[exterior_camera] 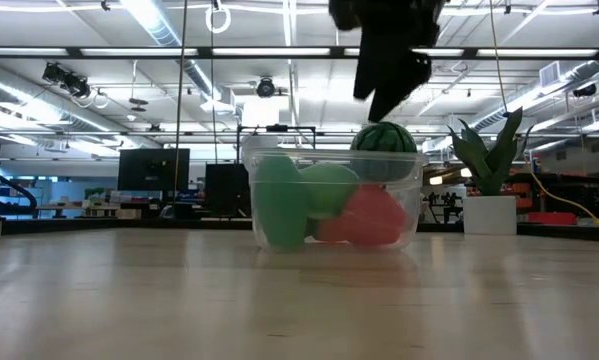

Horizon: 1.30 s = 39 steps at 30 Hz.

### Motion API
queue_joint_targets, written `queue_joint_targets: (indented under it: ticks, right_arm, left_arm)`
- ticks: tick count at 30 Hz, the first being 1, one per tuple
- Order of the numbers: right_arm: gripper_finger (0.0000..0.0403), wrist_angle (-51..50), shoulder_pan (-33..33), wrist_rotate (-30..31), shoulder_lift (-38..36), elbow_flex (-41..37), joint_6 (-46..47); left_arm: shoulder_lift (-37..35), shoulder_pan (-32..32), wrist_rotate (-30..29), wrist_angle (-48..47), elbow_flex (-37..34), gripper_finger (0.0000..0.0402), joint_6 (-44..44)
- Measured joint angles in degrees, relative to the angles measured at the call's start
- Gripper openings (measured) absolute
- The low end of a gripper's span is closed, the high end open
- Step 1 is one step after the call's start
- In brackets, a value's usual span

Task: Pick and placing Produce into tupperware
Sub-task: Return to Home Position

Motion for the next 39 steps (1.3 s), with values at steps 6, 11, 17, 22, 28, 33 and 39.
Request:
queue_joint_targets:
  ticks: [6,11,17,22,28,33,39]
  right_arm:
    - [0.0239,0.5,1.7,0.9,-5.8,0.0,0.0]
    - [0.0153,0.4,3.5,2.0,-10.7,0.0,0.0]
    - [0.0056,0.3,6.2,4.5,-16.6,0.0,-0.8]
    - [0.0007,0.3,9.3,7.4,-22.4,0.0,-4.4]
    - [0.0017,0.1,13.1,9.7,-30.4,0.0,-9.2]
    - [0.0005,-1.0,16.2,10.4,-38.0,-1.2,-13.3]
    - [0.0009,0.7,17.5,11.8,-49.1,-6.5,-13.6]
  left_arm:
    - [0.0,1.4,0.0,0.3,0.0,0.0341,-0.4]
    - [0.0,2.1,0.0,3.3,0.0,0.0341,-0.5]
    - [0.0,2.5,0.0,6.1,0.0,0.0340,-0.1]
    - [-0.1,3.7,0.1,6.0,0.0,0.0300,4.1]
    - [-2.9,7.8,0.0,4.4,-0.1,0.0161,14.3]
    - [-6.0,12.0,0.0,0.7,0.0,0.0020,25.3]
    - [-8.3,15.0,-1.3,-7.0,0.0,0.0014,32.6]
